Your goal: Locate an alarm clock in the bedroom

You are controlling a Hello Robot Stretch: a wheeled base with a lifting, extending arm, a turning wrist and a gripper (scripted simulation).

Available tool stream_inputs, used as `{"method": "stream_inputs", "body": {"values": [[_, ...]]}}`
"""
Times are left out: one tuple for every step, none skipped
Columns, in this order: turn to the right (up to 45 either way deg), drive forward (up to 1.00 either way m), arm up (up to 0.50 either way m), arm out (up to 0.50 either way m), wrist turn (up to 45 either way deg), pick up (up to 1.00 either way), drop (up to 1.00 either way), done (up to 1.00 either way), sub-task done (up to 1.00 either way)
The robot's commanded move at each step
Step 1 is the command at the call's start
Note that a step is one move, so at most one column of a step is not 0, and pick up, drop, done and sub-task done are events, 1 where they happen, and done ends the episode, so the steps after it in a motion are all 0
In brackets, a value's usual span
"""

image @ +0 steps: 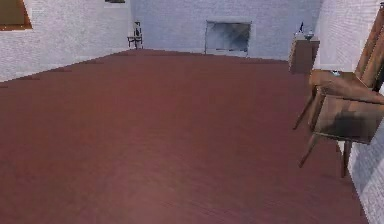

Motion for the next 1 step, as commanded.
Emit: {"method": "stream_inputs", "body": {"values": [[-45.0,0.00,0.00,0.00,0.0,0.00,0.00,0.00,0.00]]}}
